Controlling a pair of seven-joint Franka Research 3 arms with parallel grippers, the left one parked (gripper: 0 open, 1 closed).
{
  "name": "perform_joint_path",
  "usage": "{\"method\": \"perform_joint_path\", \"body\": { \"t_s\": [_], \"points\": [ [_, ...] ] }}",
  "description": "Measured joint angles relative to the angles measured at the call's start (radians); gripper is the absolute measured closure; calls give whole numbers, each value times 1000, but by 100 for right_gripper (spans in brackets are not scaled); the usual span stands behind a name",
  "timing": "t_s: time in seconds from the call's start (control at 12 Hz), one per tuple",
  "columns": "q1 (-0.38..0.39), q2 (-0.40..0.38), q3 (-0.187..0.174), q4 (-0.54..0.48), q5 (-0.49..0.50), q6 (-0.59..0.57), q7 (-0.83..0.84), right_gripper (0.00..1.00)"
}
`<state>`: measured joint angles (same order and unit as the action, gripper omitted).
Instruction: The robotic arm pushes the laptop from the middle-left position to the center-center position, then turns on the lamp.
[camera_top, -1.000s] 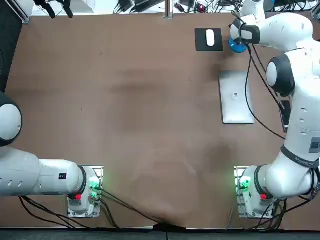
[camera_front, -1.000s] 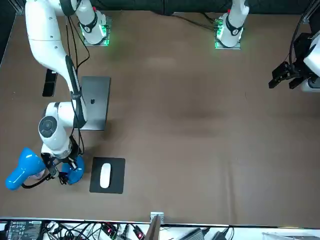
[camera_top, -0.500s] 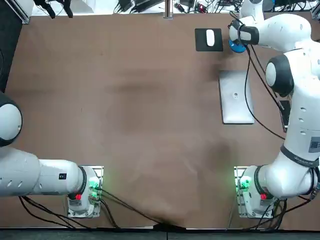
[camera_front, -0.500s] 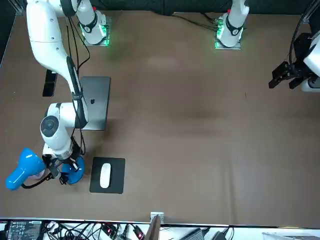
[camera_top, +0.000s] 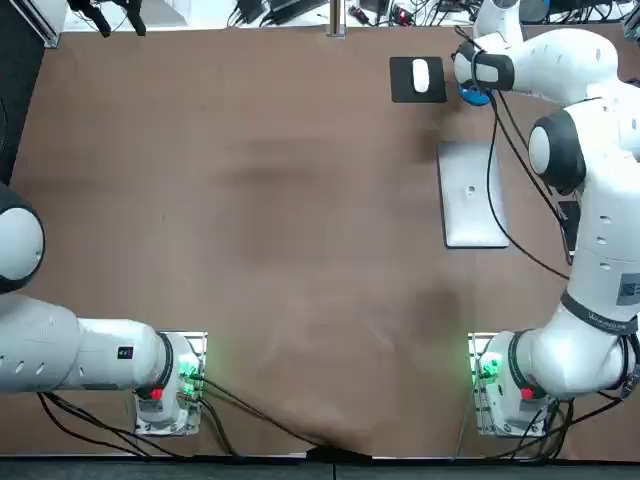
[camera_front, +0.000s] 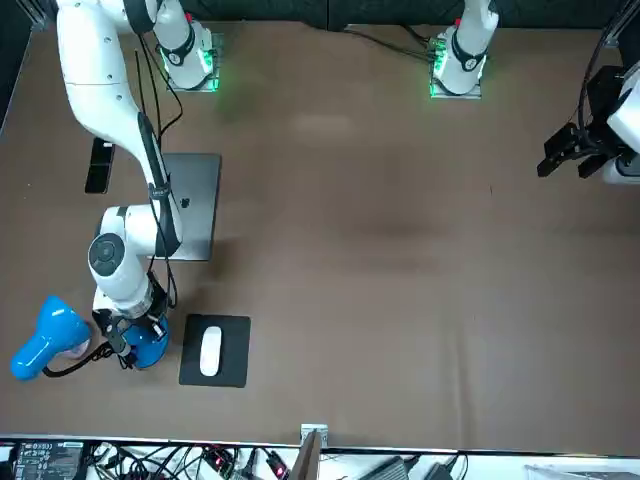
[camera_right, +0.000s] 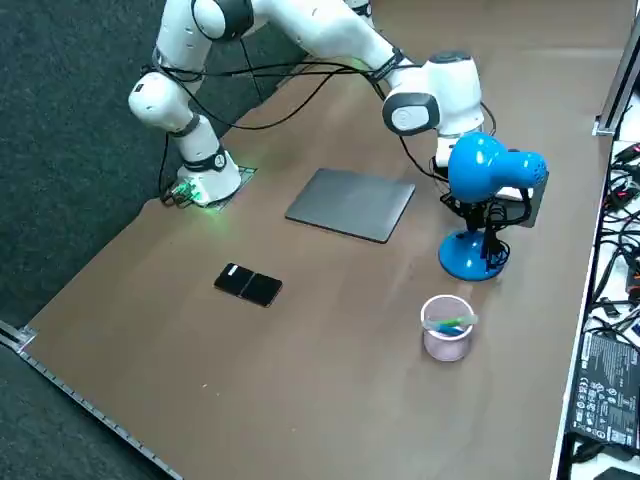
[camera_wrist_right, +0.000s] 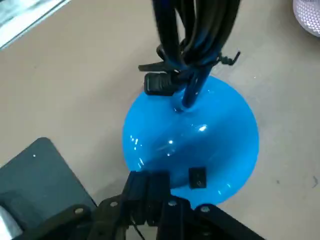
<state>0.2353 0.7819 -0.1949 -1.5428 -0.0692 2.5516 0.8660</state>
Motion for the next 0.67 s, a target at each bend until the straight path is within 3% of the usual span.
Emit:
{"method": "perform_joint_path", "body": {
  "t_s": [0.67],
  "points": [
    [4,-18,-1,18,0,-101,-6,98]
  ]
}}
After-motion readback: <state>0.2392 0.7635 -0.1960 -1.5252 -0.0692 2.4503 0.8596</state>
